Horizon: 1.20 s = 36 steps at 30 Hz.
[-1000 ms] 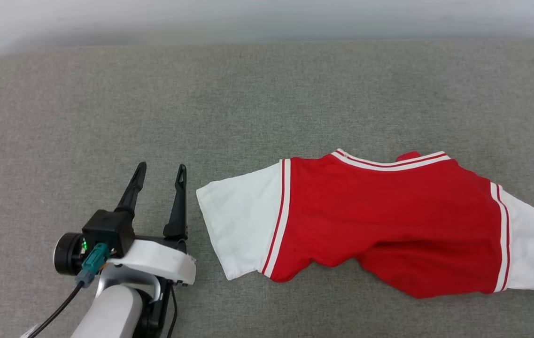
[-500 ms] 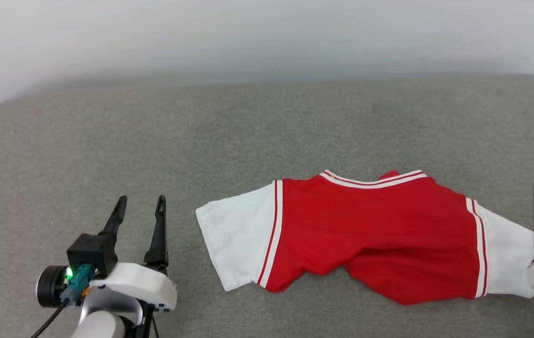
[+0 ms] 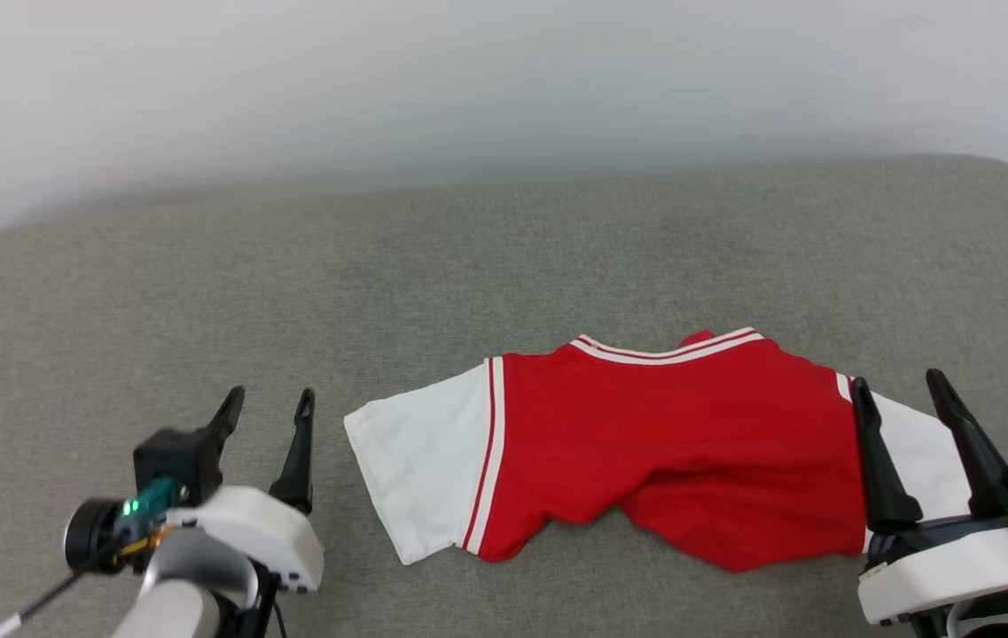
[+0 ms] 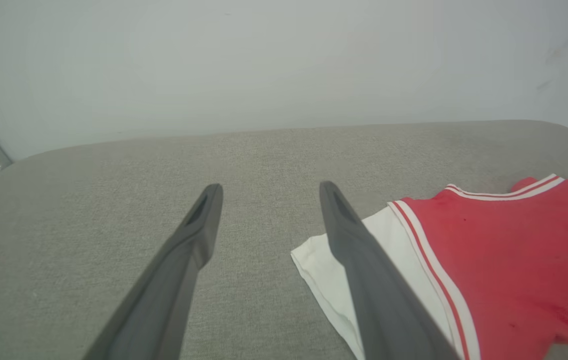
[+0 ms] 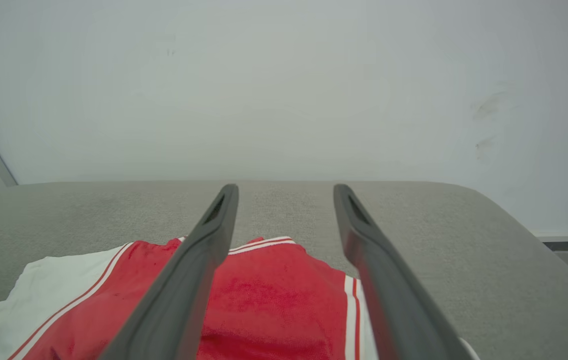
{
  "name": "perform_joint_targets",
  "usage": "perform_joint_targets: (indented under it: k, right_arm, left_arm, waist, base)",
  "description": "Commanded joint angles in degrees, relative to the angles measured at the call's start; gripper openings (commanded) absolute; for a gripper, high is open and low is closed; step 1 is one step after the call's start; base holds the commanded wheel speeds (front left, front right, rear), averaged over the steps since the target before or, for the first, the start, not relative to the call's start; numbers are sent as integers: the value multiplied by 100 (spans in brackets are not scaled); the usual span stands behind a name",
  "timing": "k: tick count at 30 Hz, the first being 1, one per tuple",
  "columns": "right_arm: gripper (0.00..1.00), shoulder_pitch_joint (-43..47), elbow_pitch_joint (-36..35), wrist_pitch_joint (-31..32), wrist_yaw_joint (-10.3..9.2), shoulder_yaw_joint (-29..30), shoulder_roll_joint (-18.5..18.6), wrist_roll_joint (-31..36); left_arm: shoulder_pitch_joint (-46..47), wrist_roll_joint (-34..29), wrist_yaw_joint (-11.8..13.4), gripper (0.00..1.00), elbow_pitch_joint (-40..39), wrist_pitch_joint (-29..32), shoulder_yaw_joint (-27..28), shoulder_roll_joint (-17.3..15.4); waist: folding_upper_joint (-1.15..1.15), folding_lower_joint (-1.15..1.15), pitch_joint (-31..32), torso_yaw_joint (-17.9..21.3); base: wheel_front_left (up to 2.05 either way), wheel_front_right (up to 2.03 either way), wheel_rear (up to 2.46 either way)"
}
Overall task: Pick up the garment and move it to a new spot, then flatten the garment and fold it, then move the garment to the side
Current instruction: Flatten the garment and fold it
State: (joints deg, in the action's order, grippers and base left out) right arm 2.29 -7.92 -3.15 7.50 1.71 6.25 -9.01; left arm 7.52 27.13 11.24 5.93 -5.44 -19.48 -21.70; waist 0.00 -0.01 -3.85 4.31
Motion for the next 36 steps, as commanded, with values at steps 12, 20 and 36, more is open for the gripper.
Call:
perform_joint_targets:
  k: [12,20,36]
  right_arm:
    - [100,-176,-306,-20,-2,-366,-164,-97]
    - [100,-371,-80,-169,-2,-536,-212,-244]
    - [100,-439,754,345,-2,125,126,-1057]
  left_arm:
    - [1623,664,-1172,100,771,2888,-509,-726]
    - [1786,1093,-1533,100,1309,4367,-870,-880]
    - [1626,915,-1100,0,1067,3546,-798,-612]
  waist:
    - [0,1,-811,519]
    - [0,1,-1219,794]
    - [0,1,-1076,520]
  base:
    - [0,0,0]
    - [0,0,0]
    - [0,0,0]
